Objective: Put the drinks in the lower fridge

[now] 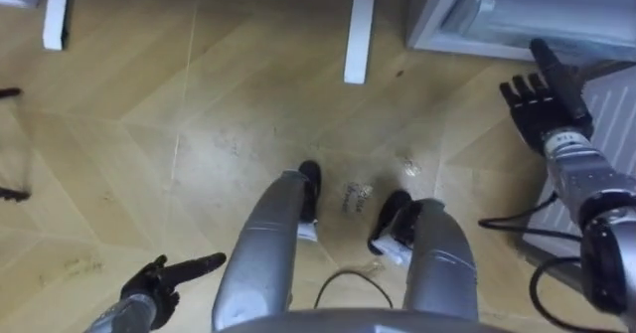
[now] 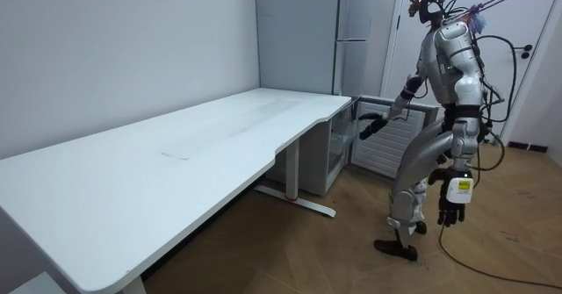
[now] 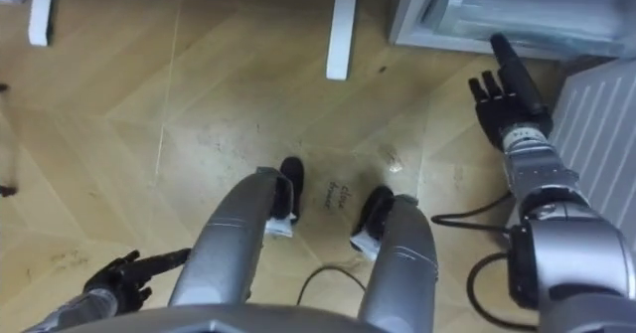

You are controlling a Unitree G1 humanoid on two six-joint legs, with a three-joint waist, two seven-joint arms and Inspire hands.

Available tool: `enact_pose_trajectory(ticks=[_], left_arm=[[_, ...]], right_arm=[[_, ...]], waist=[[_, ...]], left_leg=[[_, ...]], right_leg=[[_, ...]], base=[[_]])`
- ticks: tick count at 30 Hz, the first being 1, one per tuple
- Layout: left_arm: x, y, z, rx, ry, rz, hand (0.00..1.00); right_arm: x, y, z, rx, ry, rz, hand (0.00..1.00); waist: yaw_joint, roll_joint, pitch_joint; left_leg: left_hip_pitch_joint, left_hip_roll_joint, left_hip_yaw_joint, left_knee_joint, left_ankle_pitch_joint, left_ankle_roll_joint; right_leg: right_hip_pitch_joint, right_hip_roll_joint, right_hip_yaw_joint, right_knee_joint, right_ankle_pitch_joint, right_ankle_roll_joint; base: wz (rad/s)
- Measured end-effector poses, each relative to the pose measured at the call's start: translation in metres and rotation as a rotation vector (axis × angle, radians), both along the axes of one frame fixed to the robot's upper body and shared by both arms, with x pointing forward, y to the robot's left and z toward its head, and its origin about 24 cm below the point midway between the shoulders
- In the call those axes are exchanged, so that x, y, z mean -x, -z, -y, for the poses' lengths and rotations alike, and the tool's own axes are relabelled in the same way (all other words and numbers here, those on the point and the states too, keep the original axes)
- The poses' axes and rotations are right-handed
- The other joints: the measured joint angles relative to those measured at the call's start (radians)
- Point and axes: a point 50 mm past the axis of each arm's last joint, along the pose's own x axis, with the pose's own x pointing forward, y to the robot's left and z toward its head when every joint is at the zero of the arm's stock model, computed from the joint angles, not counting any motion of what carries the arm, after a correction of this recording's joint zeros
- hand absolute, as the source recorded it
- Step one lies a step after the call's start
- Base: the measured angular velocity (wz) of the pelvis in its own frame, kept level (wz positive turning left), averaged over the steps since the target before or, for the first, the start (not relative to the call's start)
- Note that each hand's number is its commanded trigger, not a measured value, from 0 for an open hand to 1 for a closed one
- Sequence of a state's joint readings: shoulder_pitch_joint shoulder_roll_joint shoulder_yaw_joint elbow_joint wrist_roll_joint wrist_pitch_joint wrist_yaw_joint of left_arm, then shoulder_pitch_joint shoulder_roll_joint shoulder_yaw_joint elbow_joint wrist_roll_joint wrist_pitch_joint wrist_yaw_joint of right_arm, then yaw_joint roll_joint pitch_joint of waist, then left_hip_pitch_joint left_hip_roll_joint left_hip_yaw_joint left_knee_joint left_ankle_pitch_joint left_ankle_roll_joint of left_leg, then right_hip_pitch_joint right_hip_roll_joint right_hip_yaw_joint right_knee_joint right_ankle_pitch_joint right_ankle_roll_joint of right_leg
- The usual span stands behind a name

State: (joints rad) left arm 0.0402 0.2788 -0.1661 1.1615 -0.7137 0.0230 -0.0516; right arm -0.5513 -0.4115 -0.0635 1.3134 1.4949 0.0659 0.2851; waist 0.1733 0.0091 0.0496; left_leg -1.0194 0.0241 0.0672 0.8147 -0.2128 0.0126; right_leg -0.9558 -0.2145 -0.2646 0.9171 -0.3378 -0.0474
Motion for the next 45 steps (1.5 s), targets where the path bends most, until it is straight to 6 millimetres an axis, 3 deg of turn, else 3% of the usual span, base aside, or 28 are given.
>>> enact_pose_trajectory(ticks=[4,8,16,21,25,29,35,41,45], left_arm=[[-0.001,-0.001,-0.001,-0.027,0.007,-0.006,0.0],[-0.009,-0.004,-0.003,-0.073,0.0,0.015,0.0],[-0.026,-0.013,-0.006,-0.13,0.088,0.073,0.0],[-0.033,-0.02,-0.015,-0.181,0.084,0.117,0.0],[-0.033,-0.025,-0.025,-0.223,0.06,0.133,0.0],[-0.021,-0.026,-0.031,-0.257,0.03,0.125,0.0],[-0.005,-0.03,-0.048,-0.318,0.019,0.08,0.0],[-0.004,-0.037,-0.062,-0.373,0.006,0.077,0.0],[-0.001,-0.037,-0.064,-0.377,0.006,0.065,0.0]], right_arm=[[-0.019,-0.021,-0.001,0.016,-0.006,0.053,0.0],[-0.04,-0.047,0.0,0.042,0.008,0.098,0.0],[-0.054,-0.07,-0.001,0.146,-0.036,0.071,0.0],[-0.069,-0.091,-0.011,0.205,-0.046,0.012,0.0],[-0.079,-0.107,-0.015,0.208,-0.028,-0.005,0.0],[-0.083,-0.129,-0.004,0.223,0.033,-0.01,0.0],[-0.086,-0.169,0.009,0.32,0.081,0.009,0.0],[-0.086,-0.167,0.007,0.339,0.079,-0.049,0.0],[-0.086,-0.163,0.006,0.32,0.072,-0.06,0.0]], waist=[[0.01,-0.002,0.0003],[0.012,-0.012,0.0033],[-0.024,-0.04,0.0032],[-0.056,-0.06,0.0035],[-0.06,-0.074,0.0038],[-0.062,-0.088,0.0032],[-0.071,-0.115,0.0035],[-0.073,-0.13,0.0037],[-0.073,-0.133,0.0045]], left_leg=[[-0.079,-0.003,0.004,0.048,-0.003,0.004],[-0.141,-0.008,0.001,0.087,-0.004,0.005],[-0.213,-0.029,0.0,0.106,0.006,0.011],[-0.232,-0.039,0.003,0.105,0.015,0.02],[-0.245,-0.039,0.009,0.105,0.018,0.021],[-0.262,-0.054,0.001,0.108,0.021,0.024],[-0.267,-0.054,-0.012,0.133,0.014,0.027],[-0.265,-0.055,-0.03,0.162,0.003,0.018],[-0.263,-0.056,-0.045,0.176,0.0,0.007]], right_leg=[[-0.083,-0.013,0.014,0.06,-0.015,0.001],[-0.143,-0.032,0.009,0.11,-0.024,-0.015],[-0.215,-0.067,0.005,0.147,-0.036,-0.009],[-0.239,-0.082,0.011,0.161,-0.036,-0.006],[-0.254,-0.098,0.006,0.165,-0.036,-0.006],[-0.268,-0.118,-0.005,0.181,-0.044,-0.001],[-0.259,-0.114,-0.016,0.197,-0.054,-0.012],[-0.242,-0.118,-0.034,0.223,-0.084,-0.008],[-0.23,-0.12,-0.047,0.237,-0.096,-0.019]], base=[[0.05],[0.09],[0.08],[0.08],[0.02],[0.17],[0.04],[0.06],[0.04]])
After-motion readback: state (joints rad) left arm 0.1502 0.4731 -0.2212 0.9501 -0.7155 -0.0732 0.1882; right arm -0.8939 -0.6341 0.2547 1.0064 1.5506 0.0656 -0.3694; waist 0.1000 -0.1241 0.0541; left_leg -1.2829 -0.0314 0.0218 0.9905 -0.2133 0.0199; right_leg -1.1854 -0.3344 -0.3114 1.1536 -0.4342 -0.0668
